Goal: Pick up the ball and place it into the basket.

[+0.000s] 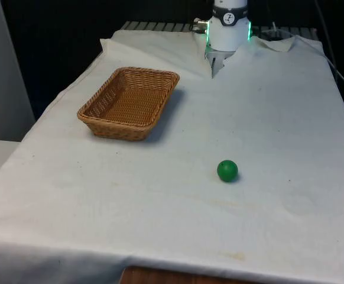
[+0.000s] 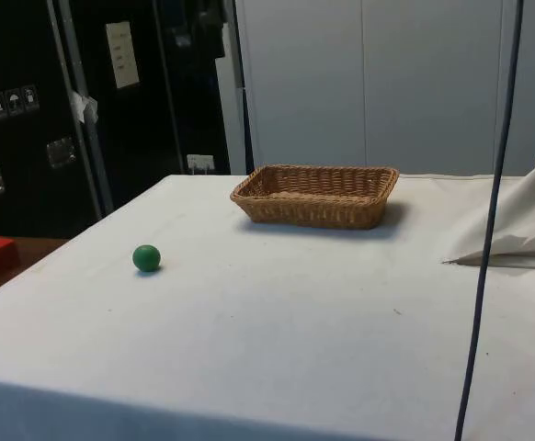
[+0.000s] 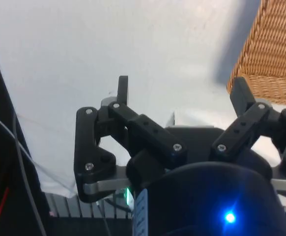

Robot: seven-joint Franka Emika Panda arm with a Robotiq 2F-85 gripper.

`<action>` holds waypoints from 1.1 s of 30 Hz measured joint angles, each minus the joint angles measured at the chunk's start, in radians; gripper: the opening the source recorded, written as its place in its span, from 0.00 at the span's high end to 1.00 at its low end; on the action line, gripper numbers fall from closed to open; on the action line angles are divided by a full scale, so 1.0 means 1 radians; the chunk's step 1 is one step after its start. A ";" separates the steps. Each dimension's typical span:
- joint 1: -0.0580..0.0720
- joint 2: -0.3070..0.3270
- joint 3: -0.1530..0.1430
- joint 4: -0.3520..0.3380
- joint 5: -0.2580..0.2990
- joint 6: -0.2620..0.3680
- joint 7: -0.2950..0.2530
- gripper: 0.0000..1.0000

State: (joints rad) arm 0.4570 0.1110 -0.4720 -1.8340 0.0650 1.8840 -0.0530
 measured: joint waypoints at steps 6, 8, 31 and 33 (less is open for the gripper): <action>0.001 0.039 0.007 0.033 0.010 0.002 0.003 0.00; 0.001 0.051 0.007 0.040 0.012 0.006 0.003 0.00; -0.004 0.250 0.009 0.134 0.137 0.120 -0.049 0.00; -0.004 0.274 0.010 0.139 0.153 0.134 -0.058 0.00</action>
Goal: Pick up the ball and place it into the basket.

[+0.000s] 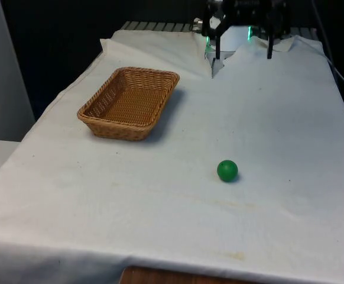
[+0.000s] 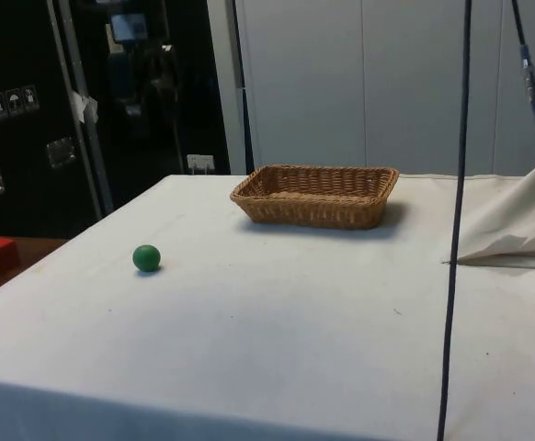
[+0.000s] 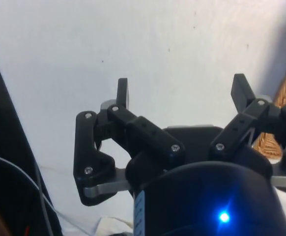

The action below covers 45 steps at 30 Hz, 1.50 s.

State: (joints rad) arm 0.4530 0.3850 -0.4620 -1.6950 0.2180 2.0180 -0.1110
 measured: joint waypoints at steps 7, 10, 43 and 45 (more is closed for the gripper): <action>0.000 0.037 0.004 0.000 0.027 0.031 -0.018 0.00; 0.000 0.064 0.007 0.000 0.043 0.056 -0.033 0.00; -0.049 0.382 -0.008 0.151 0.194 0.196 -0.150 0.00; -0.051 0.393 -0.009 0.157 0.202 0.201 -0.156 0.00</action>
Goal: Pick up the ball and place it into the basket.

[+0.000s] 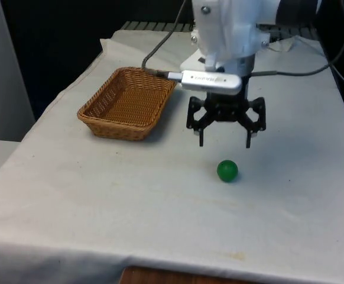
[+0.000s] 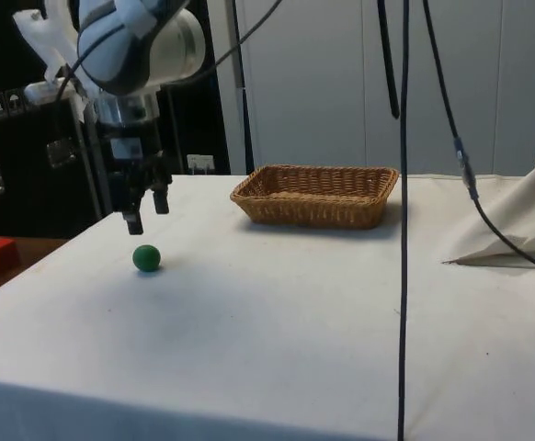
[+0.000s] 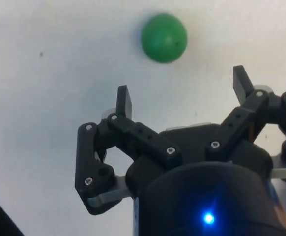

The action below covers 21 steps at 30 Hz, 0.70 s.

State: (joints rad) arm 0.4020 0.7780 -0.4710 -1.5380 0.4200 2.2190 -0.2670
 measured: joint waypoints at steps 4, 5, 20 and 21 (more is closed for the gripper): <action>-0.009 0.038 -0.005 0.026 0.032 0.011 -0.022 0.00; -0.011 0.047 -0.006 0.035 0.040 0.012 -0.027 0.00; -0.038 0.182 -0.016 0.143 0.148 0.012 -0.098 0.00; -0.038 0.183 -0.016 0.143 0.150 0.011 -0.100 0.00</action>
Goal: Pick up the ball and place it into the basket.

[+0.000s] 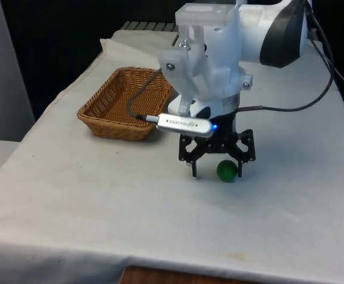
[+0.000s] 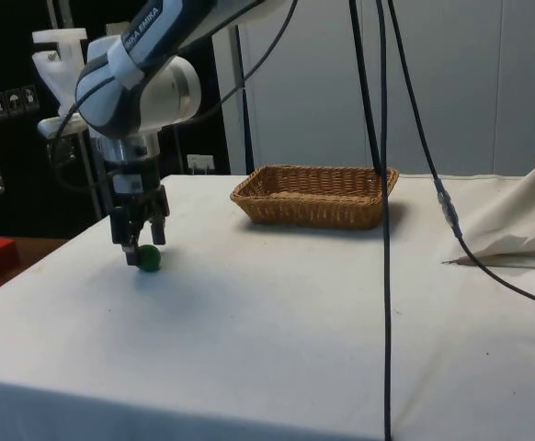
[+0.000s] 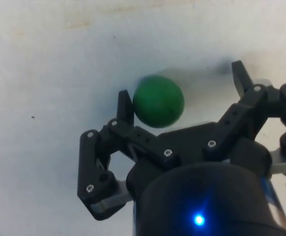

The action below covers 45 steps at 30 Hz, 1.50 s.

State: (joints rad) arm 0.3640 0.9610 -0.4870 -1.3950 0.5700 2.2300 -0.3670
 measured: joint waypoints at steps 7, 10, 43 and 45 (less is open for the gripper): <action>0.000 0.001 0.000 -0.002 0.025 -0.011 -0.023 0.00; -0.001 0.001 0.000 -0.003 0.040 -0.014 -0.037 0.00; 0.007 -0.037 -0.018 -0.026 0.066 -0.049 -0.068 1.00; 0.013 -0.056 -0.022 -0.046 0.057 -0.049 -0.067 1.00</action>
State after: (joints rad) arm 0.3770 0.9050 -0.5090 -1.4410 0.6270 2.1810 -0.4340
